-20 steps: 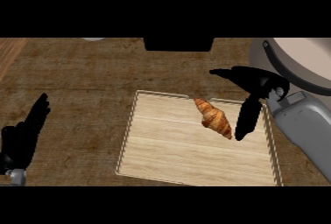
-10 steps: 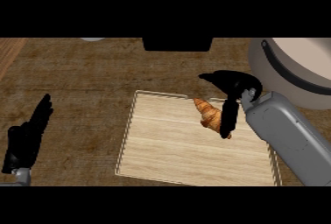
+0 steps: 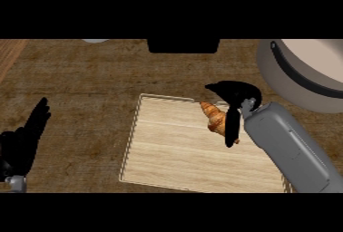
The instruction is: Pick the croissant from the tray and place it in the pot
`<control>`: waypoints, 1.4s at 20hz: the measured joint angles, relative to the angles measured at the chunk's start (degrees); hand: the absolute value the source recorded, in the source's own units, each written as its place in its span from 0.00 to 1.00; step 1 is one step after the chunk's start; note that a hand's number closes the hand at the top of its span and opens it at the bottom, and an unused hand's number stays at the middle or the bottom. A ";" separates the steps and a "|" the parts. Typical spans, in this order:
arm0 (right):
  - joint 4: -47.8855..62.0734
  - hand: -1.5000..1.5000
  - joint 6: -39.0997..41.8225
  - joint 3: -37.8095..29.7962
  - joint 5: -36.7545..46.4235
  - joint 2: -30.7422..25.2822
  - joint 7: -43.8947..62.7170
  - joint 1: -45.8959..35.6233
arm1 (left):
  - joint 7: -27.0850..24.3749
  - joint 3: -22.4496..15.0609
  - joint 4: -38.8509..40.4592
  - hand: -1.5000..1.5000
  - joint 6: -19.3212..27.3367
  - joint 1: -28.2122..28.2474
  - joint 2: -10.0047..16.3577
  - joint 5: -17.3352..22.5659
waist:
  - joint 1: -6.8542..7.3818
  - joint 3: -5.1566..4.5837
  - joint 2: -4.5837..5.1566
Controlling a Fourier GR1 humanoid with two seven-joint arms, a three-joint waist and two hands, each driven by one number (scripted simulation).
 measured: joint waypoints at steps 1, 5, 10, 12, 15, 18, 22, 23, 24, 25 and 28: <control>0.70 0.00 -0.08 0.10 1.11 0.87 0.01 -0.10 | 0.01 -0.13 -0.67 0.50 0.19 0.61 -0.50 -0.43 | 0.06 0.01 0.00; 3.87 0.00 -1.11 0.10 5.95 3.09 -2.46 0.57 | -0.45 0.17 -0.26 0.50 -0.12 0.27 -1.79 -1.60 | 0.10 0.01 0.04; 4.51 0.00 0.47 -2.35 9.54 3.63 -4.81 1.98 | 0.07 1.10 -0.61 0.50 -1.11 0.24 -2.93 -2.80 | -0.01 0.00 0.02; 5.05 0.00 0.61 -2.88 11.06 4.36 -5.56 2.89 | -0.40 1.63 -0.32 0.50 -1.85 0.25 -3.14 -3.10 | -0.01 0.00 0.01; 6.71 1.00 0.96 -2.67 13.15 4.59 -8.97 3.16 | 0.59 1.75 -1.75 0.50 -1.92 0.73 -3.75 -3.72 | 0.06 0.01 0.02; 6.33 1.00 1.30 -2.27 15.06 5.05 -11.60 3.04 | 1.32 2.60 -0.60 0.50 -2.66 -0.95 -3.74 -3.75 | -0.02 0.00 0.02; 7.85 1.00 0.15 -2.74 18.35 5.23 -16.37 3.86 | 0.42 4.00 -0.71 0.50 -4.29 -0.02 -3.58 -3.73 | 0.05 0.01 0.03; 8.16 1.00 0.35 -3.42 18.68 6.03 -16.10 3.22 | 0.52 4.27 -1.06 0.50 -4.69 0.15 -3.58 -3.67 | 0.06 0.02 0.04; 8.86 1.00 -0.48 -4.07 19.26 6.10 -16.62 3.03 | 0.71 4.10 -2.01 0.50 -4.81 0.94 -3.86 -3.86 | 0.12 0.02 0.03; 10.21 1.00 -1.40 -5.31 19.55 6.17 -16.44 1.98 | 0.64 3.84 -2.13 0.50 -4.59 0.96 -4.26 -4.20 | 0.19 0.02 0.07; 14.50 1.00 -7.52 -9.38 20.80 7.51 -13.61 -0.40 | 0.66 3.89 -1.68 0.50 -4.57 0.24 -4.46 -4.38 | 0.51 0.02 0.27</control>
